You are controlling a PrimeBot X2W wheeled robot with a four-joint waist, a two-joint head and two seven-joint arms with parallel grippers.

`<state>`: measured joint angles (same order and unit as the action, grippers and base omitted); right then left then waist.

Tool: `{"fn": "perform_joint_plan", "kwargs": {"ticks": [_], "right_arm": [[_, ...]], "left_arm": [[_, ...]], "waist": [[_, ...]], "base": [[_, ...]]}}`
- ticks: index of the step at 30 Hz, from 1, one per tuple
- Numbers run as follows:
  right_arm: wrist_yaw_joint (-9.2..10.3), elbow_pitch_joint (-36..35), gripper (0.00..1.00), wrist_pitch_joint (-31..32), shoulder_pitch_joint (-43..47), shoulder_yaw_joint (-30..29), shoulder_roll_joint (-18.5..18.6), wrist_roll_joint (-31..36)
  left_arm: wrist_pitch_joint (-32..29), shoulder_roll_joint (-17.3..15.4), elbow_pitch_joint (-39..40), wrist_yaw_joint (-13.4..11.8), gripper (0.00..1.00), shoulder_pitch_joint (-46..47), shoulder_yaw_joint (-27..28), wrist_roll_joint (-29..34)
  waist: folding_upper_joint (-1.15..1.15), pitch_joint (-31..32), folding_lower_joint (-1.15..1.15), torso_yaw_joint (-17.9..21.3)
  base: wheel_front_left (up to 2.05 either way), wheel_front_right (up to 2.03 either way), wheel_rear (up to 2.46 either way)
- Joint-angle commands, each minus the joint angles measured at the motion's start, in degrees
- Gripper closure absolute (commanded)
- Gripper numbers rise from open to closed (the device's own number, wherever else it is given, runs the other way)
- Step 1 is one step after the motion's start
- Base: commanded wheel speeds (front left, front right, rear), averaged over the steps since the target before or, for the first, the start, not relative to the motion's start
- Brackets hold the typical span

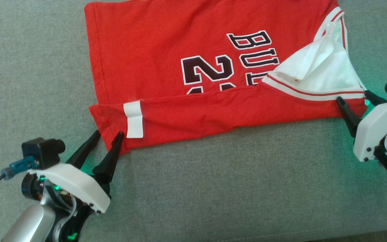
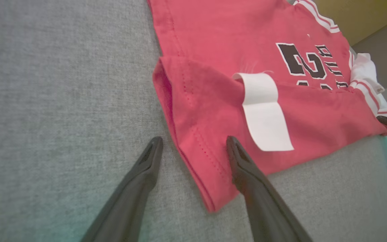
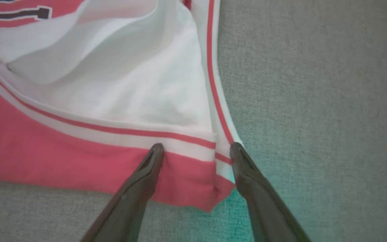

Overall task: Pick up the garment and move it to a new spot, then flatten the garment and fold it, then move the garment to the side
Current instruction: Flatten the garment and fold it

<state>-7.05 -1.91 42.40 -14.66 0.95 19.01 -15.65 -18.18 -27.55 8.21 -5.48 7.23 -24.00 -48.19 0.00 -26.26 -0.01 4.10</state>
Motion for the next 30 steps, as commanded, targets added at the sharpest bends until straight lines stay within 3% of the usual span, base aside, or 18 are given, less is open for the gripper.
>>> {"fn": "perform_joint_plan", "kwargs": {"ticks": [1,3,4,5,6,7,8,15,24,30], "right_arm": [[-0.44,-1.2,0.00,0.7,0.6,1.1,1.6,-0.3],[-0.44,-1.1,0.00,1.4,0.8,1.5,1.9,-0.9],[-0.44,-1.0,0.00,1.8,0.9,1.6,2.0,-1.1],[-0.44,-1.0,0.00,2.3,0.9,1.8,2.1,-1.5],[-0.44,-0.9,0.12,2.6,0.9,2.0,2.1,-1.8],[-0.44,-0.8,0.67,2.8,0.8,2.0,2.1,-2.2],[-0.44,-0.6,1.00,3.1,0.8,2.0,2.0,-2.7],[-0.44,-0.3,1.00,3.9,0.9,0.0,2.1,-6.3],[-0.44,-9.5,1.00,12.8,13.1,-4.2,10.2,-14.1],[-0.44,-13.8,1.00,14.4,19.9,-6.1,11.7,-16.3]], "left_arm": [[-1.8,-0.7,-0.5,0.1,0.06,-0.2,-0.2,-0.5],[-2.5,-0.7,-0.3,0.4,0.21,-0.2,-0.9,-0.5],[-2.8,-0.8,-0.3,0.6,0.43,-0.1,-1.3,-0.4],[-3.1,-0.8,-0.3,0.7,0.58,0.1,-1.5,-0.4],[-3.4,-1.0,-0.4,0.8,0.91,0.2,-1.9,-0.1],[-3.6,-1.2,-0.5,0.9,1.00,0.5,-2.1,0.1],[-4.0,-1.3,-0.7,1.2,1.00,0.7,-2.4,0.1],[-6.8,-4.9,-0.3,3.8,1.00,1.1,-2.1,-1.4],[-10.8,-13.7,9.5,3.7,1.00,-8.4,0.8,-5.7],[-9.7,-14.2,12.6,2.5,1.00,-14.1,1.1,-7.3]], "waist": [[0.00,-0.1,0.01,0.0],[0.00,-0.3,0.01,0.1],[0.00,-0.4,0.01,0.1],[0.00,-0.5,0.01,0.2],[0.00,-0.6,0.01,0.2],[0.00,-0.6,0.01,0.2],[0.00,-0.6,0.01,0.3],[0.00,1.6,0.01,0.3],[0.00,4.9,0.01,0.5],[0.00,4.8,0.01,0.8]], "base": [[0.00,0.00,0.00],[0.00,0.00,0.00],[0.00,0.00,0.00],[0.00,0.00,0.00],[0.00,0.00,0.00],[0.00,0.00,0.00],[0.00,0.00,0.00],[0.00,0.00,0.00],[0.00,0.00,0.00],[0.00,0.00,0.00]]}}
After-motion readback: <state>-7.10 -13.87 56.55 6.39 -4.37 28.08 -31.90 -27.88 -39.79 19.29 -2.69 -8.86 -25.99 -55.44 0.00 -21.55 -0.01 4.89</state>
